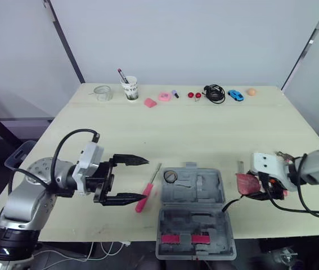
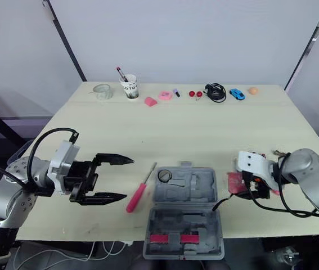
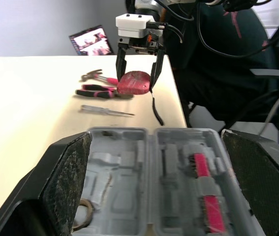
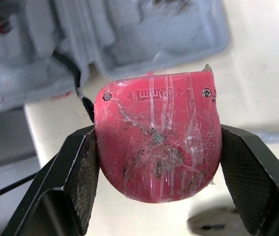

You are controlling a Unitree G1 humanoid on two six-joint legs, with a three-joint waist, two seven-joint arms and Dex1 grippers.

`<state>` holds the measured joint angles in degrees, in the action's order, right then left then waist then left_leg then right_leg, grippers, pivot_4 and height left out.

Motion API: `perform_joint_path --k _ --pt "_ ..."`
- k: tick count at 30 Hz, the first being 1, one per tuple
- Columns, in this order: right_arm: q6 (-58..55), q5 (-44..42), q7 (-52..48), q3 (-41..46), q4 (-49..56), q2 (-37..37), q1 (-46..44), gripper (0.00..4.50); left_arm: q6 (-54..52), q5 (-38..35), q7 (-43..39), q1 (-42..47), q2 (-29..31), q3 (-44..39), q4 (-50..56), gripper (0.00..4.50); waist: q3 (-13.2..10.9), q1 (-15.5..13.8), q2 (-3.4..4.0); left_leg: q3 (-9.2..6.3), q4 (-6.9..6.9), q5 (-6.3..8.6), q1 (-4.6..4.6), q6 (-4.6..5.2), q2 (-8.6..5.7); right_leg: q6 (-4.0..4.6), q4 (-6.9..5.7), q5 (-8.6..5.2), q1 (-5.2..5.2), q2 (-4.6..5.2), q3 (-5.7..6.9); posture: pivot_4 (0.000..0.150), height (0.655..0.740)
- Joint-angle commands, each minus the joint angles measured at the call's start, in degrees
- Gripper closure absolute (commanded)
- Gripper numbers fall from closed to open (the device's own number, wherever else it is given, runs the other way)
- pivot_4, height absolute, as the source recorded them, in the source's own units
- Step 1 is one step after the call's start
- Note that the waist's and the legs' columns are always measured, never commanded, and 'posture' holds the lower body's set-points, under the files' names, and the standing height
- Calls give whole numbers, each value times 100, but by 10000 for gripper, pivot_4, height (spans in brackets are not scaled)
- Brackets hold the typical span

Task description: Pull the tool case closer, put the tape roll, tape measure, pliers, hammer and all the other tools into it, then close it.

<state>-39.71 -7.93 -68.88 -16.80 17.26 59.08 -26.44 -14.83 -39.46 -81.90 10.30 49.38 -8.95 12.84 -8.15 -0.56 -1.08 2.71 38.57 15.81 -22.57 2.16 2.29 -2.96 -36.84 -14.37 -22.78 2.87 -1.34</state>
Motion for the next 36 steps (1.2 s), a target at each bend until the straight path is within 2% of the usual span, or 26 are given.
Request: perform_joint_path --k 1,8,13,21,36 --pt "-217 377 -12 -603 -23 -414 -763 14800 91 70 68 -24 68 -203 43 0 -1 16 1 2 0 0 0 0 1 1 0 1 -2 -1 -1 1500 7400" --pt "-341 1127 126 -1576 -519 -1168 -1656 14800 97 149 199 -175 65 -346 6 0 -3 -13 3 -1 -1 0 -12 0 0 1 1 1 -9 0 6 1500 7400" --pt "-521 1569 238 -2107 -728 -1696 -1933 14800 153 219 241 -252 65 -363 -26 0 -4 -10 3 -1 -2 0 -12 -1 0 1 -2 1 -12 -1 8 1500 7400" --pt "-465 1928 397 -2378 -1154 -2165 -2047 14800 238 350 244 -234 96 -379 -204 0 -3 -9 3 4 -2 -1 -15 -2 -2 1 -2 1 -12 -1 12 1500 7400" --pt "48 2319 418 -2483 -2000 -2379 -1916 14800 393 438 83 -150 108 -336 -474 0 -3 21 3 5 -2 -1 -15 -2 -2 0 -3 2 -12 -1 15 1500 7400"
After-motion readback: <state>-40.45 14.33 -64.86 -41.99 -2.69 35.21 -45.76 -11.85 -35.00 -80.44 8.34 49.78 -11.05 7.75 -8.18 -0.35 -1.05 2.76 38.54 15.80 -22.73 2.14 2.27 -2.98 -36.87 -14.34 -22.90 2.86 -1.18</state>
